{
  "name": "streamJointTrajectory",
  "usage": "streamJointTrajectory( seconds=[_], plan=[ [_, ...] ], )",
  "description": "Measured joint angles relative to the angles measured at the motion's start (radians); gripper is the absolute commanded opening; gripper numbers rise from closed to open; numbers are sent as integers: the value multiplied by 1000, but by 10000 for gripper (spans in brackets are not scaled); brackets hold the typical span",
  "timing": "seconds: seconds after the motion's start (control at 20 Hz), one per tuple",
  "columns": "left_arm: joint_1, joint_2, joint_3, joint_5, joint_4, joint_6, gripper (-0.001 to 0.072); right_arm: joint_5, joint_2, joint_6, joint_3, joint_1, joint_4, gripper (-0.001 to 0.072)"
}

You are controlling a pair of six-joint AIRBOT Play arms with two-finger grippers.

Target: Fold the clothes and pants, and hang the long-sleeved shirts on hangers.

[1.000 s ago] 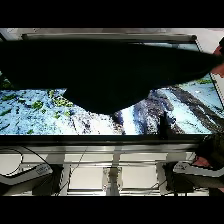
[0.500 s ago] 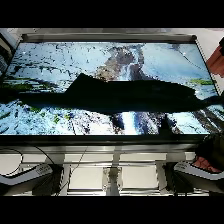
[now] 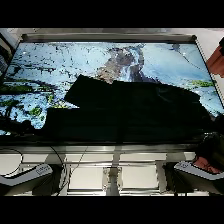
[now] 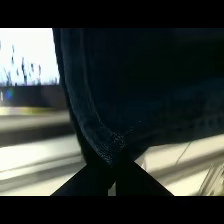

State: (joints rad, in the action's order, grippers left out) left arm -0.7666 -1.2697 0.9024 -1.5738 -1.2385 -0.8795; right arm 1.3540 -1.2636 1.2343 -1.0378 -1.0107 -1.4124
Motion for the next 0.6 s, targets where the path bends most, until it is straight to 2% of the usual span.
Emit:
streamJointTrajectory(
  seconds=[0.05, 0.1, 0.15, 0.2, 0.25, 0.3, 0.35, 0.4, 0.45, 0.5, 0.6],
  plan=[
    [0, 0, -14, -2, -21, -1, 26, -2, 1, 19, 10, -2, -29, 22],
    [0, 0, -23, -5, -34, -3, 27, -3, 1, 37, 18, -3, -55, 81],
    [2, 0, -30, -5, -40, -3, 33, -4, 1, 50, 23, -3, -76, 316],
    [7, 0, -32, -1, -40, -4, 33, -11, 2, 61, 27, -4, -95, 516],
    [13, 0, -30, 2, -35, -7, 33, -11, 2, 71, 29, -4, -110, 573],
    [23, 0, -20, 3, -29, -7, 35, -11, 2, 81, 31, -4, -110, 572],
    [34, 0, -6, 6, -23, -8, 84, -10, 2, 89, 32, -4, -114, 573],
    [45, 0, 16, 6, -19, -12, 222, -9, 2, 96, 31, -4, -124, 573],
    [55, 0, 42, 10, -20, -22, 402, -7, 2, 101, 23, -4, -128, 573],
    [65, 0, 77, 12, -18, -39, 440, -6, 2, 106, 11, -4, -129, 573],
    [80, 0, 163, 11, -13, -75, 440, -8, 2, 116, -32, -4, -135, 573]
  ],
)
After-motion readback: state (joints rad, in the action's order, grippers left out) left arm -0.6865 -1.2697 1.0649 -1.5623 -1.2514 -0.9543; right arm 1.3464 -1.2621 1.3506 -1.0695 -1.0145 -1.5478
